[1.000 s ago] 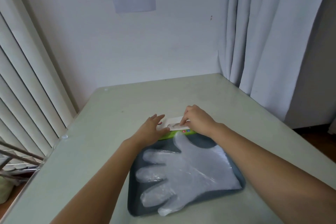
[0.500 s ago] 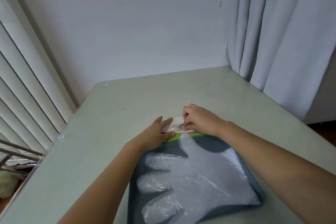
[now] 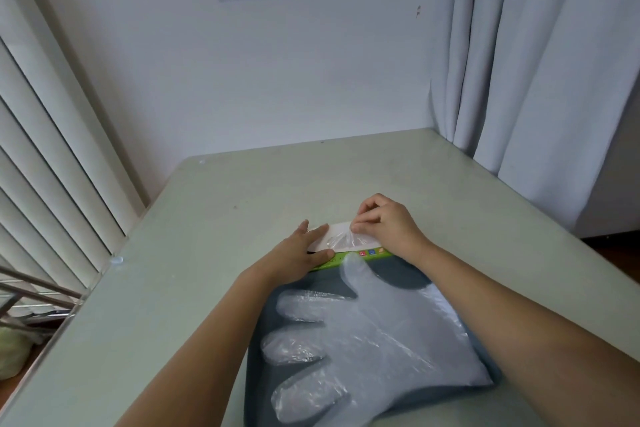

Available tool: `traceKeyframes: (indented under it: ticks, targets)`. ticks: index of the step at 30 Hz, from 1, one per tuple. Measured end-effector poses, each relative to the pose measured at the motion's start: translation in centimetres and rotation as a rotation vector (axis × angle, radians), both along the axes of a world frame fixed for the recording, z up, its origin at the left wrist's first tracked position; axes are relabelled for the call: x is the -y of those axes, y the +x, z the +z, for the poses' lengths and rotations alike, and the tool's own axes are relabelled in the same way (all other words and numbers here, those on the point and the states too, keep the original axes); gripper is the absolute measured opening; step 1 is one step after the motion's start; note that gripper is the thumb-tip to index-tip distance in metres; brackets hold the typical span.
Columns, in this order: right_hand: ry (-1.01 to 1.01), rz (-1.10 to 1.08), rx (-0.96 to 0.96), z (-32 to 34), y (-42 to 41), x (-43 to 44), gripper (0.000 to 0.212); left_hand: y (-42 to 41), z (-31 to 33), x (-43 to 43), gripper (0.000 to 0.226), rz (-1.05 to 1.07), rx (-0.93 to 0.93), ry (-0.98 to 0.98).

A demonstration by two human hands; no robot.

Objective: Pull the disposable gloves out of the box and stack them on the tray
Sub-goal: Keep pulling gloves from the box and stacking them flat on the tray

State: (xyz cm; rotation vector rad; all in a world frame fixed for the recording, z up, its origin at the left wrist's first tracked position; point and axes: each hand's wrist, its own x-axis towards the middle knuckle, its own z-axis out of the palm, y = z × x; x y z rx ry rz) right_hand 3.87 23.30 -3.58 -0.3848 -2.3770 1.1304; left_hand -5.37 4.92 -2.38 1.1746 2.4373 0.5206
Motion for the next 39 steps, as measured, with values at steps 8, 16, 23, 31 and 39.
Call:
traceKeyframes:
  ticks: [8,16,23,31,39]
  targets:
    - [-0.130,-0.090,0.023,0.0,-0.3,0.0,0.010,0.0,0.1,0.0,0.064,0.001,0.007,-0.002]
    - [-0.454,-0.109,-0.041,-0.2,-0.2,-0.7,0.015,0.2,-0.1,0.1,0.063,0.004,0.027,0.029]
    - [-1.214,-0.120,-0.353,1.0,0.4,-1.8,0.012,0.2,0.0,0.2,0.062,0.003,0.022,0.032]
    - [-1.492,0.093,-0.550,3.0,1.9,-2.1,0.023,0.0,-0.1,-0.1,0.064,0.010,0.012,0.005]
    - [-1.277,0.222,-0.423,10.5,7.2,-0.3,0.051,0.7,1.6,-0.4,0.073,0.103,0.000,-0.004]
